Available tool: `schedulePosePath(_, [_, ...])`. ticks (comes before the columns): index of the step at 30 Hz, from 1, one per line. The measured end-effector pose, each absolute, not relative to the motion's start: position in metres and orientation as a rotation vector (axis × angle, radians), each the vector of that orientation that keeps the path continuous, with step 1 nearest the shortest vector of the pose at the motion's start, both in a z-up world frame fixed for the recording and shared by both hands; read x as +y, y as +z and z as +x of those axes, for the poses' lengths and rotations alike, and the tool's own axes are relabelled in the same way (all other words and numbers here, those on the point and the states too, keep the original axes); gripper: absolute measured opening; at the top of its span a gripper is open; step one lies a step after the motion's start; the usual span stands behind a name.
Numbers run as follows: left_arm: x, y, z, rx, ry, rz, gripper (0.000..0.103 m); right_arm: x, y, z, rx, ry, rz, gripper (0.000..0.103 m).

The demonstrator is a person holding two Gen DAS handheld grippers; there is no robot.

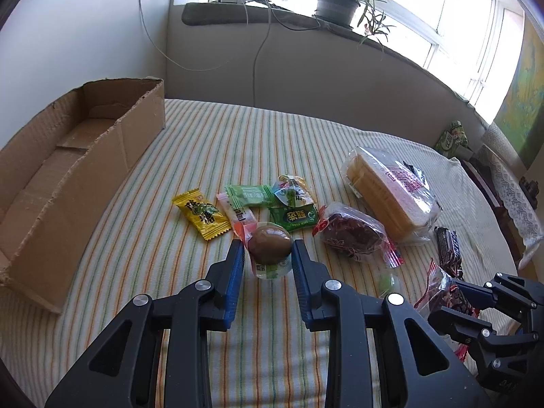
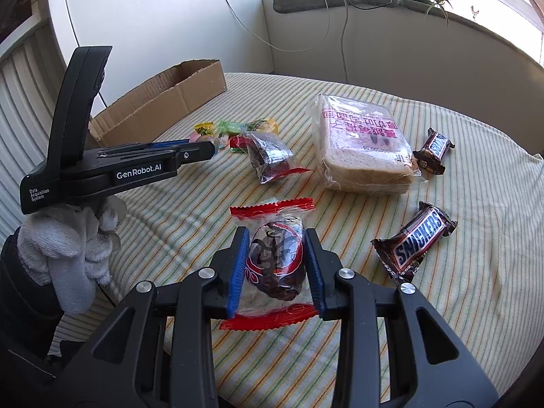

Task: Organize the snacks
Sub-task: 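Drop brown candy from left tool while right tool drops chocolate packet into box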

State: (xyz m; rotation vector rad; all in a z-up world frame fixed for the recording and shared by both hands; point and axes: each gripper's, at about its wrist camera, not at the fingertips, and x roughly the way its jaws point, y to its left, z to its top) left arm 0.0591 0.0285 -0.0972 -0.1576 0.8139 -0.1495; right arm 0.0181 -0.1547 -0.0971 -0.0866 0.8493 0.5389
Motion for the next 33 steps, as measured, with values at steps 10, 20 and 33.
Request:
schedulePosePath(10, [0.053,-0.071,0.045,0.734,-0.099,-0.169,0.027,-0.141,-0.068,0.019,0.783,0.572,-0.104,0.034])
schedulePosePath(20, [0.098,-0.052,0.033,0.666,-0.020,-0.208,0.027,-0.093,-0.048,0.038,0.744,0.644,-0.097,0.034])
schedulePosePath(33, [0.156,-0.046,0.027,0.624,0.089,-0.242,0.027,-0.001,-0.027,0.081,0.701,0.745,-0.158,0.034])
